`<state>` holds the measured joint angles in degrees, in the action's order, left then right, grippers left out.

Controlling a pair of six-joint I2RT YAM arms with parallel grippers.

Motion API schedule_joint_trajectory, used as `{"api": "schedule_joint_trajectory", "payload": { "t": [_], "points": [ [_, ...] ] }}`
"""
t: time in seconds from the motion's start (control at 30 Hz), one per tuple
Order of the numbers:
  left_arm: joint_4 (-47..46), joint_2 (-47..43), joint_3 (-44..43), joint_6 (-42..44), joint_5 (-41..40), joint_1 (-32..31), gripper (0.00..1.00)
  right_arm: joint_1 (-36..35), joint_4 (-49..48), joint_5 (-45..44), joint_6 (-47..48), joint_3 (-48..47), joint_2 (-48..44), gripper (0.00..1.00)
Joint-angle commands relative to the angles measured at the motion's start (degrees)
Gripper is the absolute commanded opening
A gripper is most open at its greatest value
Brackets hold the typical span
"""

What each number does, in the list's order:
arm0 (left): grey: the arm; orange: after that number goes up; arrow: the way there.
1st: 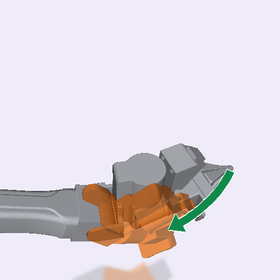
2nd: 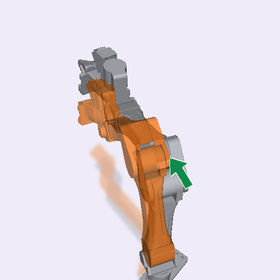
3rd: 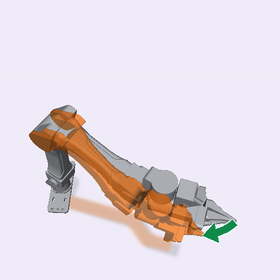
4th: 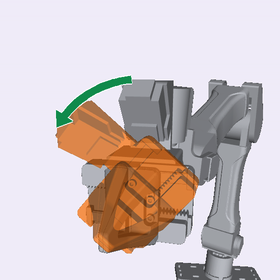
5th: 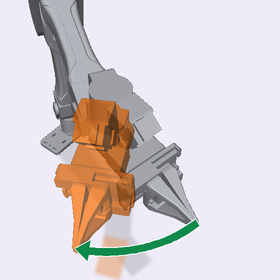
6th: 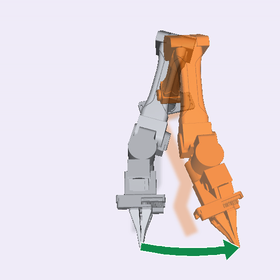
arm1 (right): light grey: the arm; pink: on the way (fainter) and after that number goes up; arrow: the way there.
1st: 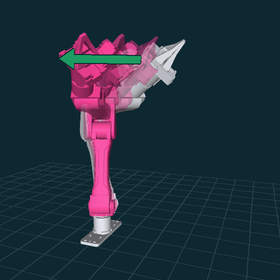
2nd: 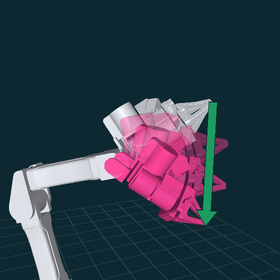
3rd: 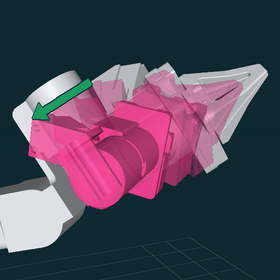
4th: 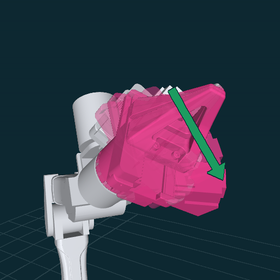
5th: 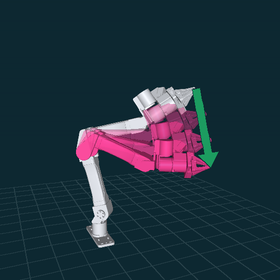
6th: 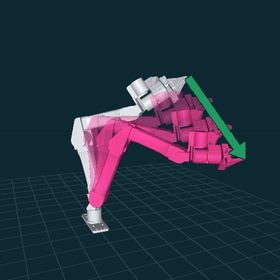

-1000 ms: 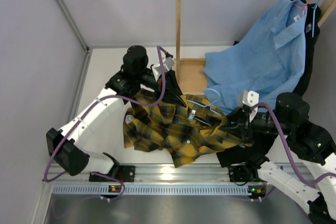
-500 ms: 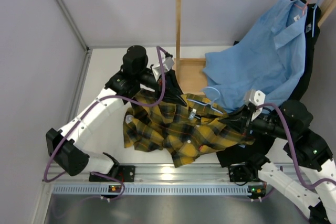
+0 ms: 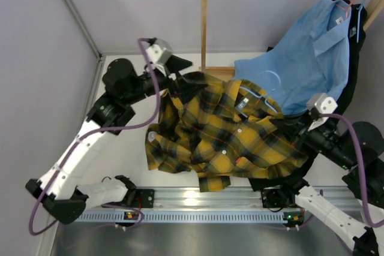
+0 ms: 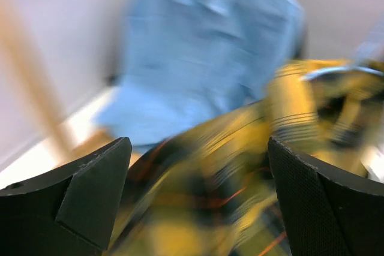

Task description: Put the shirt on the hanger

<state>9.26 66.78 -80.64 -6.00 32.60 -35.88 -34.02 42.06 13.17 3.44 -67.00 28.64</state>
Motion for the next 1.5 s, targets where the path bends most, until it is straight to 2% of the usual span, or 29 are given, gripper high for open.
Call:
{"api": "schedule_joint_trajectory", "payload": {
  "t": [0.0, 0.03, 0.1, 0.37, 0.5, 0.6, 0.67, 0.8, 0.87, 0.9, 0.97, 1.0, 1.13, 1.2, 1.27, 1.37, 1.47],
  "points": [
    [5.5, -9.3, -2.9, -5.5, -37.0, 0.1, 0.98, -0.5, 0.2, -11.6, -0.3, -11.7, 1.6, 0.00],
    [6.7, -10.7, -2.7, -5.8, -45.3, 0.0, 0.98, -0.6, 0.9, -17.0, -0.6, -14.1, 2.5, 0.00],
    [9.4, -15.2, -0.1, -6.0, -49.2, 0.0, 0.98, -0.7, 2.3, -21.8, -1.9, -18.5, 5.3, 0.00],
    [16.5, -28.0, 12.7, -5.0, -49.3, 0.1, 0.98, -3.2, 4.3, -44.1, 1.5, -40.0, 16.5, 0.00],
    [20.0, -31.3, 17.3, -4.4, -47.0, 0.1, 0.98, -7.5, 4.3, -46.8, 3.9, -54.7, 24.3, 0.00],
    [21.3, -32.4, 21.0, -3.1, -41.6, 0.1, 0.98, -10.0, 4.3, -45.4, 5.8, -63.0, 29.1, 0.00],
    [21.6, -32.9, 24.2, -2.4, -40.0, 0.0, 0.98, -10.7, 4.3, -43.4, 6.1, -65.1, 30.7, 0.00],
    [21.4, -33.3, 28.5, -2.3, -39.3, 0.1, 0.98, -11.0, 3.5, -38.7, 3.9, -59.1, 29.0, 0.00],
    [21.5, -33.4, 30.4, -1.9, -38.0, 0.1, 0.98, -11.0, 0.2, -36.7, 2.2, -47.7, 23.8, 0.00],
    [21.5, -34.0, 31.1, -1.8, -37.7, 0.1, 0.98, -11.0, -5.0, -36.5, 1.7, -38.4, 21.7, 0.00],
    [21.4, -34.8, 32.3, -2.3, -37.5, 0.1, 0.98, -11.0, -9.7, -37.4, 0.2, -29.7, 17.6, 0.00],
    [21.4, -35.7, 33.3, -2.5, -37.4, 0.0, 0.98, -10.9, -11.6, -38.1, -0.5, -22.3, 14.2, 0.00],
    [21.3, -37.3, 34.8, -3.7, -35.7, 0.0, 0.98, -10.9, -19.3, -40.6, -3.0, -7.4, 9.3, 0.00],
    [21.2, -37.7, 35.1, -3.9, -35.3, 0.1, 0.98, -10.9, -23.0, -42.7, -4.8, -2.8, 9.8, 0.00],
    [21.2, -37.6, 35.1, -4.0, -35.3, 0.1, 0.98, -10.7, -25.4, -44.5, -4.2, -2.1, 12.8, 0.00],
    [21.2, -37.4, 35.1, -3.9, -35.6, 0.1, 0.98, -8.5, -27.5, -44.7, -4.0, -5.2, 18.1, 0.00],
    [21.3, -37.3, 35.1, -3.9, -36.4, 0.4, 0.98, -3.3, -29.5, -41.8, -5.0, -9.9, 22.7, 0.00]
  ]
}}
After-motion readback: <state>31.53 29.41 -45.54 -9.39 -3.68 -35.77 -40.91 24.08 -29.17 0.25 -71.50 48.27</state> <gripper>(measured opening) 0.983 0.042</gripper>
